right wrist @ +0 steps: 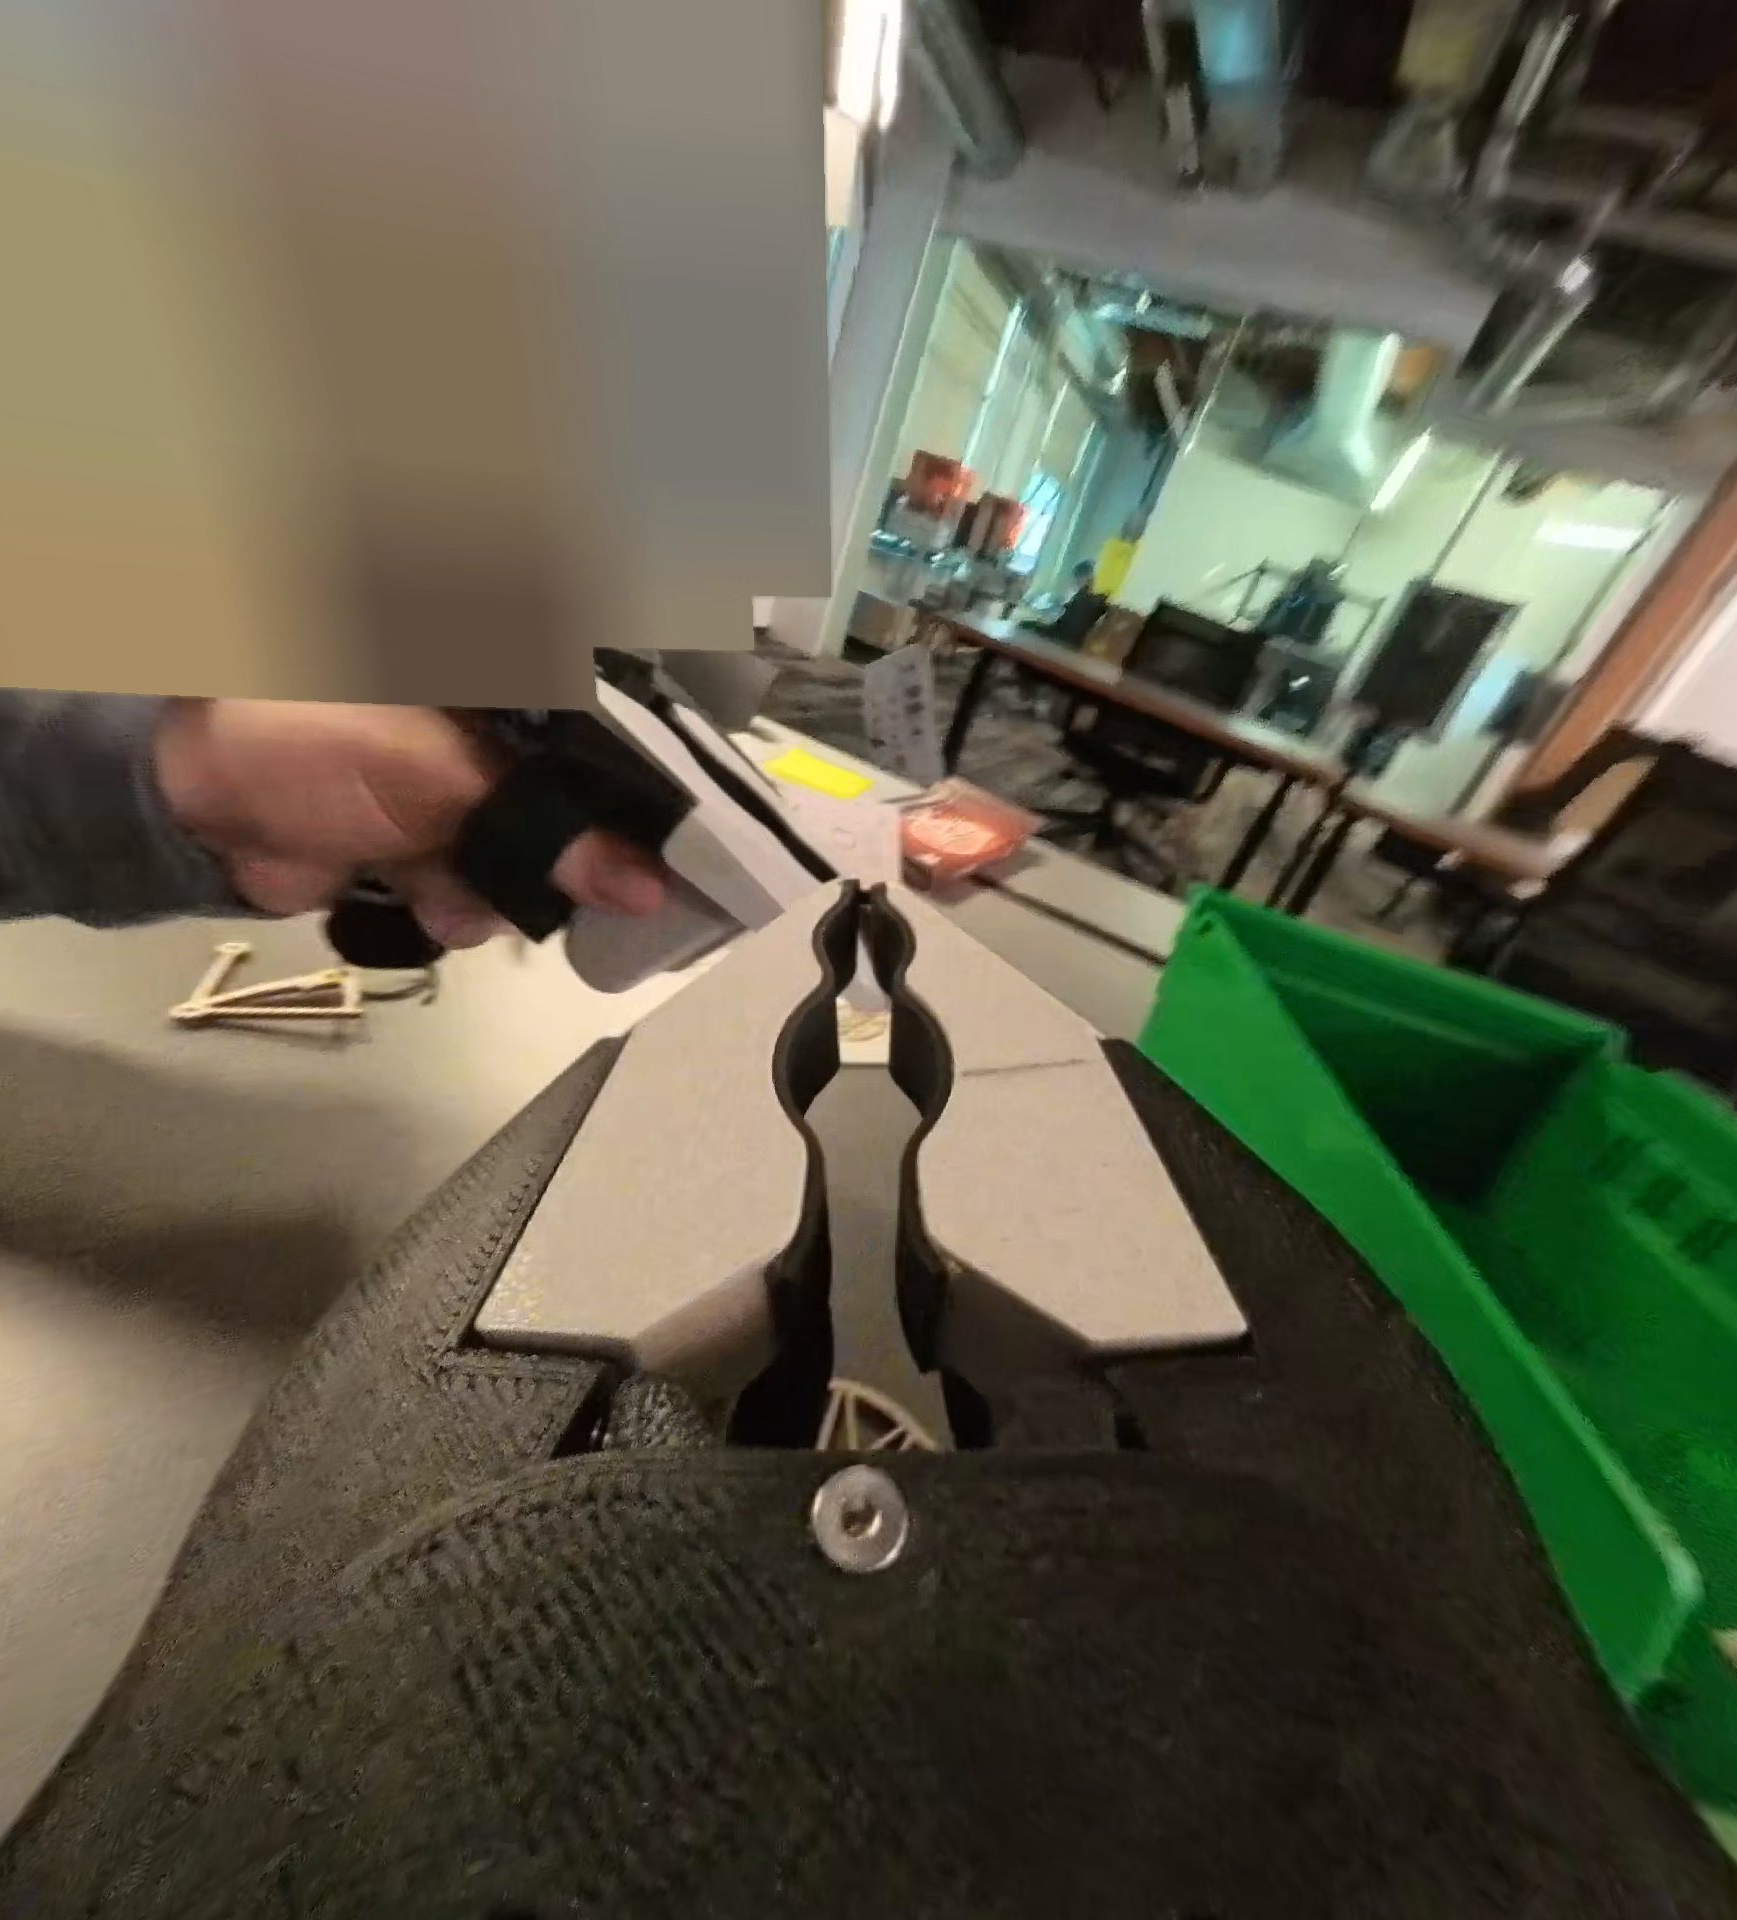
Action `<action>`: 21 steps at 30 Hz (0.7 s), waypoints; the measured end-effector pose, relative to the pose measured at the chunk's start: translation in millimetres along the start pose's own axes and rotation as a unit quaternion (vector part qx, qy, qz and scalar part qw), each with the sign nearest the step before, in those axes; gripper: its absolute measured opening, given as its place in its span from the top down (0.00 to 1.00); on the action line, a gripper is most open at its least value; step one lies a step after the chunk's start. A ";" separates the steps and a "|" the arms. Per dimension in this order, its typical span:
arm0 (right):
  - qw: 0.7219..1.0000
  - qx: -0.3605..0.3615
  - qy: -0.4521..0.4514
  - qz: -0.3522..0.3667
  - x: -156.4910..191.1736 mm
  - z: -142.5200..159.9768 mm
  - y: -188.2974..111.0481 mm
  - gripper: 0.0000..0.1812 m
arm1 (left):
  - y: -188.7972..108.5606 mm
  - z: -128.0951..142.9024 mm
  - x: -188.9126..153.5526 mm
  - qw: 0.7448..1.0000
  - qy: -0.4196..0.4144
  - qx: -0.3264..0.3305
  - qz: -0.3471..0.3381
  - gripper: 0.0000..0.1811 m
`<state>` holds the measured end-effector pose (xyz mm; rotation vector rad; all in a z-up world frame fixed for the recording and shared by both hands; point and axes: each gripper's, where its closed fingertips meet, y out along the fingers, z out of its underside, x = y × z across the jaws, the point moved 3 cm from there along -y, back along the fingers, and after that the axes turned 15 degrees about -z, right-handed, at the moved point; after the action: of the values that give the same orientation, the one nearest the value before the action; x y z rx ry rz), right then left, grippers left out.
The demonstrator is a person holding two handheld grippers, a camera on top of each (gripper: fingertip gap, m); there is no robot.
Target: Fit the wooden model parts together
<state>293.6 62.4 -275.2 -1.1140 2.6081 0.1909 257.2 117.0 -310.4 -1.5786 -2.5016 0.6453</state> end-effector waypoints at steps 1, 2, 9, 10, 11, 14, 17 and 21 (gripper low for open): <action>1.000 0.015 -0.018 0.019 -2.3 -0.5 0.6 1.00 | -4.1 -4.2 -4.0 1.000 -0.014 -0.005 0.016 0.95; 0.999 0.030 -0.030 0.031 -3.8 0.1 1.7 1.00 | -7.5 -7.6 -6.1 0.999 -0.022 -0.011 0.024 0.95; 0.994 0.060 -0.068 0.060 -6.7 -2.8 7.5 1.00 | -22.7 -19.4 -14.9 0.998 -0.020 -0.052 0.035 0.95; 0.993 0.064 -0.072 0.062 -6.9 -3.2 8.4 1.00 | -23.7 -20.1 -15.6 0.998 -0.020 -0.053 0.037 0.95; 0.993 0.067 -0.077 0.061 -6.3 -3.8 9.3 1.00 | -24.5 -20.9 -15.6 0.998 -0.018 -0.054 0.037 0.95; 0.992 0.079 -0.083 0.060 -6.2 -2.5 11.3 1.00 | -26.7 -23.4 -15.0 0.998 -0.016 -0.059 0.035 0.95; 0.991 0.077 -0.085 0.063 -5.9 -3.2 12.3 1.00 | -28.2 -24.4 -15.0 0.998 -0.010 -0.060 0.034 0.95; 0.991 0.074 -0.090 0.073 -6.8 -5.1 11.4 1.00 | -29.5 -25.2 -15.4 0.998 -0.006 -0.060 0.033 0.95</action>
<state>288.7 73.7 -268.0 -0.8181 2.4959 0.1220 247.5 99.9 -273.6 -1.7091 -2.5497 0.5219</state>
